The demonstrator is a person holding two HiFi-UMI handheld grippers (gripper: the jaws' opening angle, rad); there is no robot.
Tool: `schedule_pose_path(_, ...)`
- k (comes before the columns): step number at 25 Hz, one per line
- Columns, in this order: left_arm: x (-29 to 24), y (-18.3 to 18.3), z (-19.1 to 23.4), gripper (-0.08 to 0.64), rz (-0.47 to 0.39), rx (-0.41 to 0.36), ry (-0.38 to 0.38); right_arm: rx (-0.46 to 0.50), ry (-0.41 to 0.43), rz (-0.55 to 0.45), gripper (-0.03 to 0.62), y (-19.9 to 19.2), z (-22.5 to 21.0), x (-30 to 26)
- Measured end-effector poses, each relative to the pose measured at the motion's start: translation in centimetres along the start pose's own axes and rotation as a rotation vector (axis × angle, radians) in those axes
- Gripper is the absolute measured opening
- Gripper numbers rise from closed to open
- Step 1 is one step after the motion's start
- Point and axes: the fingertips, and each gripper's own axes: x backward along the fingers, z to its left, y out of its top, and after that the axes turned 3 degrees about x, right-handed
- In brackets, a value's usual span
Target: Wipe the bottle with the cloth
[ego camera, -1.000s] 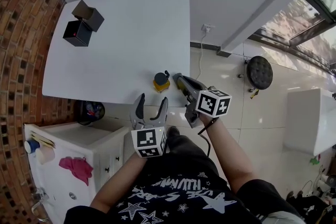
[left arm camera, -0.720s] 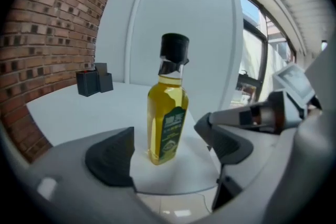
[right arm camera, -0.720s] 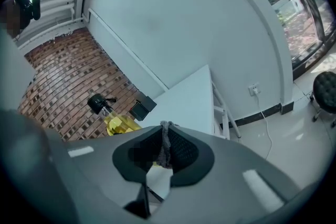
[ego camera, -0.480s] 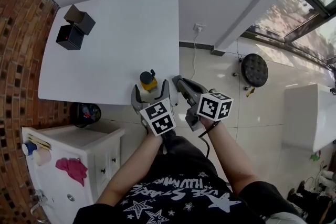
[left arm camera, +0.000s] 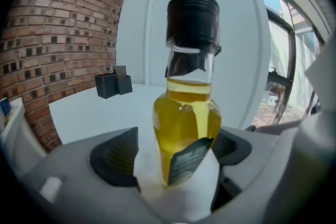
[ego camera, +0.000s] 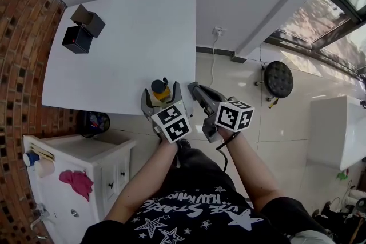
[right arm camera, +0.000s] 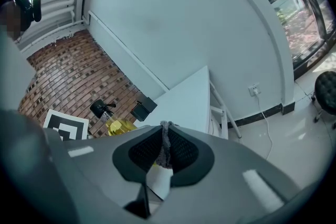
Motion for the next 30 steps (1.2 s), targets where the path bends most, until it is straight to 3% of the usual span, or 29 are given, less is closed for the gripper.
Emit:
schedule_pose_path(3, 0.1, 0.0, 0.2, 0.376, 0.004, -0.013, -0.003, -0.001, 0.015, -0.004, 0.035, 0.3, 0.4, -0.2)
schedule_pose_path(9, 0.9, -0.3, -0.1, 0.339, -0.002, -0.015, -0.027, 0.019, 0.027, -0.001, 0.035, 0.7, 1.0, -0.7)
schedule_pose_path(15, 1.6, -0.6, -0.8, 0.258, -0.005, -0.102, -0.111, 0.038, 0.047, -0.003, 0.035, 1.0, 2.0, -1.3)
schedule_pose_path(19, 1.9, -0.8, -1.0, 0.255, -0.015, -0.142, -0.170, 0.044, 0.055, -0.008, 0.035, 1.1, 2.6, -1.8)
schedule_pose_path(24, 2.0, -0.9, -1.5, 0.253, -0.028, -0.208, -0.306, 0.082, 0.094, 0.003, 0.035, 1.3, 3.8, -2.2)
schedule_pose_path(30, 2.1, -1.0, -2.3, 0.252, -0.035, -0.321, -0.560, 0.297, 0.233, 0.075, 0.035, 2.2, 7.1, -3.2)
